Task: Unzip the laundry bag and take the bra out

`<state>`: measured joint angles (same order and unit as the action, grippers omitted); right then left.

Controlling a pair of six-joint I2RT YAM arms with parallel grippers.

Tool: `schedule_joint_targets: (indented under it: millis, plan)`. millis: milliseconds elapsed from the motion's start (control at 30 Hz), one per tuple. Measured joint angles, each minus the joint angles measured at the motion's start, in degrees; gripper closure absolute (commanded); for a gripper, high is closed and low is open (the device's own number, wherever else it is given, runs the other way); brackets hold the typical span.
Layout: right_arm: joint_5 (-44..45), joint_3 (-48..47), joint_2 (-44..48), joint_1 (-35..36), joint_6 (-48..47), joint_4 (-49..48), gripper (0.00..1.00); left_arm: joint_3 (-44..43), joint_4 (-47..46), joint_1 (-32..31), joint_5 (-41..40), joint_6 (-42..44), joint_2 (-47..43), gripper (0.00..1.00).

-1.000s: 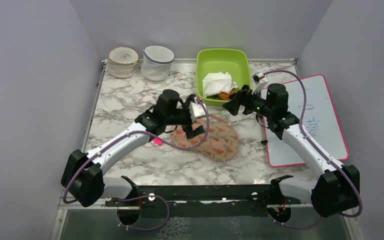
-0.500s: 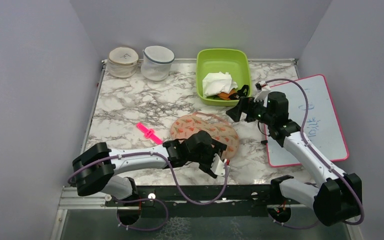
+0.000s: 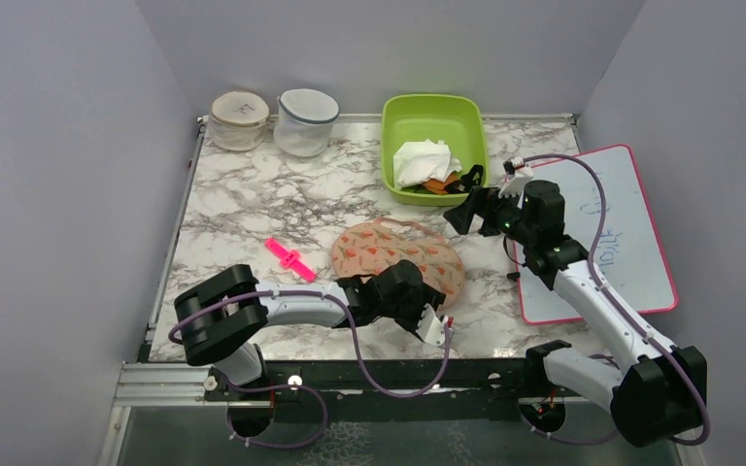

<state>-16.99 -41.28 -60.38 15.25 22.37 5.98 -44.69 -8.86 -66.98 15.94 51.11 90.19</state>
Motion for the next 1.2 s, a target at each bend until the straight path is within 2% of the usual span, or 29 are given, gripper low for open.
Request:
schedule_joint_targets:
  millis: [133,233,333,400,467,600,733,867,1000,1100,1200]
  plan:
    - [0.0,0.0,-0.8,0.0,0.1,0.0,0.00,2.3,-3.2,0.0,-2.3,0.7,1.0,0.61]
    - [0.0,0.0,-1.6,0.0,0.1,0.0,0.00,2.5,-4.1,0.0,-3.7,1.2,2.2,0.60]
    - [-0.1,0.0,-1.8,0.0,0.1,0.0,0.00,2.6,-6.0,0.0,-5.3,1.4,3.5,0.72]
    - [-0.2,0.0,-1.8,0.0,0.1,0.0,0.00,2.6,-7.3,0.0,-6.3,1.4,4.7,0.89]
    - [-0.5,0.0,-2.0,0.0,0.0,0.0,0.00,2.6,-8.1,0.0,-7.0,1.0,5.8,0.97]
    - [-1.7,0.4,-2.5,0.0,-0.2,-0.1,0.00,2.6,-8.9,0.3,-8.3,0.9,5.9,1.00]
    - [-2.9,3.8,-1.1,0.0,-1.0,-3.1,0.03,2.6,-8.7,3.8,-8.1,-1.6,2.4,1.00]
    - [-5.3,13.6,5.7,0.0,-1.0,-14.2,0.19,1.8,-8.7,10.3,-7.9,-6.6,-3.0,1.00]
    - [-8.6,25.6,12.5,0.0,0.1,-33.6,0.28,0.5,-9.3,14.3,-9.2,-11.8,-5.7,1.00]
    - [-11.4,28.0,11.3,0.0,-0.2,-42.9,0.41,0.4,-9.5,15.0,-9.2,-14.8,-7.2,1.00]
    - [-15.4,26.9,5.8,0.9,-2.0,-49.3,0.52,0.5,-9.5,15.3,-9.1,-17.6,-8.9,1.00]
